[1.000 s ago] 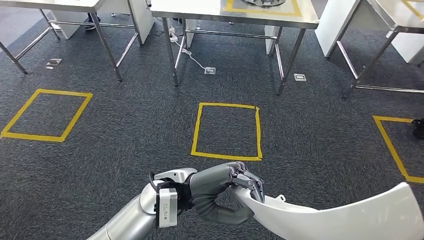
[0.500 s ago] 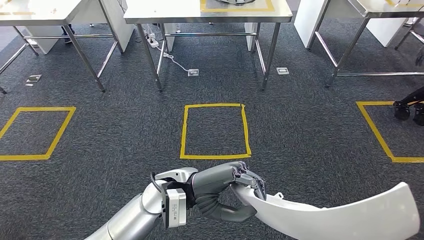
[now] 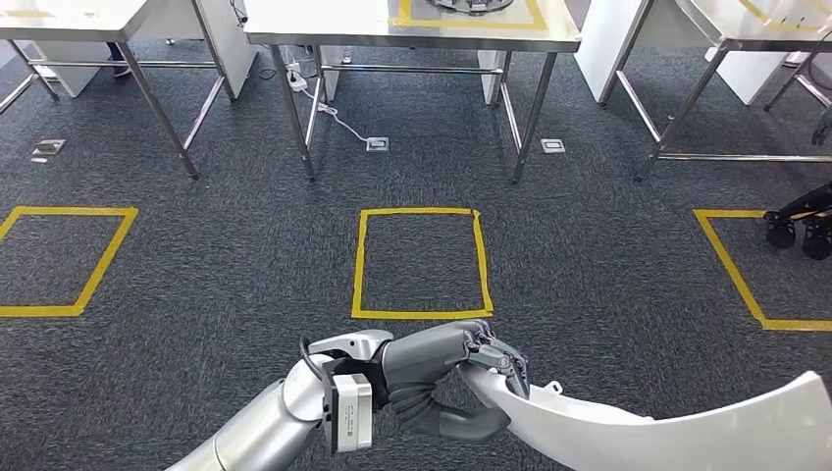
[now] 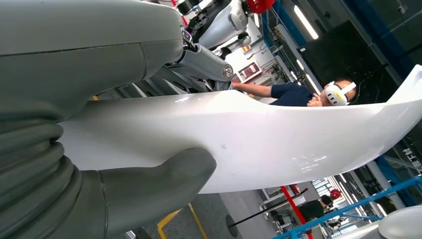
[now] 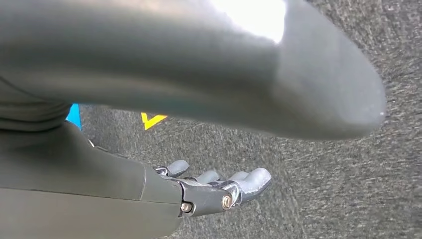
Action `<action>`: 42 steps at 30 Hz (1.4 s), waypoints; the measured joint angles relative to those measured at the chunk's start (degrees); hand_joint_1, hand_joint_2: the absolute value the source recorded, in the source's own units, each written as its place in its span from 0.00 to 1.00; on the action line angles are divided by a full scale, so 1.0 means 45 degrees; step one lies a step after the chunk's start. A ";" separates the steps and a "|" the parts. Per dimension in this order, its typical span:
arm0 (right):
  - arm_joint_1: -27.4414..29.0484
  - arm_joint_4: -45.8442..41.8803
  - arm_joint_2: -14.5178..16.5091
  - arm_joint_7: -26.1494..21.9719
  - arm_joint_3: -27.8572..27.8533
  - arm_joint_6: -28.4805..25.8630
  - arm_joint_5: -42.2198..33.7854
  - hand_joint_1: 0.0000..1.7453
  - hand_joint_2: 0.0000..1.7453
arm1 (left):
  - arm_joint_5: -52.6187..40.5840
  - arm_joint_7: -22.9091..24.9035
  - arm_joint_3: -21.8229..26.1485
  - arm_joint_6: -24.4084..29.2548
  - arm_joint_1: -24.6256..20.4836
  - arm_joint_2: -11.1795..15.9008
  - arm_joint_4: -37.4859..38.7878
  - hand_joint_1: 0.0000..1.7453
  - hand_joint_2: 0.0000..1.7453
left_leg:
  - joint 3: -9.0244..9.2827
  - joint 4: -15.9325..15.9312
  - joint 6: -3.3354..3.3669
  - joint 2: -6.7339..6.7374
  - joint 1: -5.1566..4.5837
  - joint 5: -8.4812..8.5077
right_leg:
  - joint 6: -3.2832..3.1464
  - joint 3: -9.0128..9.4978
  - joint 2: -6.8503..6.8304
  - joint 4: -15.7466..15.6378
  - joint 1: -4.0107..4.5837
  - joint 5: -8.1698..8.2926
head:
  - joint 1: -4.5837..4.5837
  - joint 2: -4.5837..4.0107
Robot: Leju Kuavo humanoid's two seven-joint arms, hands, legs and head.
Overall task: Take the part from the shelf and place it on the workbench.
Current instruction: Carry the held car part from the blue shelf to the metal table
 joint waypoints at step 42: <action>-0.0022 0.0113 0.0079 -0.0122 0.0008 0.0087 0.0047 0.00 0.00 | -0.0233 0.0004 -0.0148 0.0187 -0.0124 -0.0001 -0.0001 1.00 1.00 | -0.1579 0.2566 -0.0657 -0.0082 -0.0027 -0.0365 | -0.0877 0.2013 -0.0055 -0.2722 0.0089 0.0328 | -0.0057 0.0000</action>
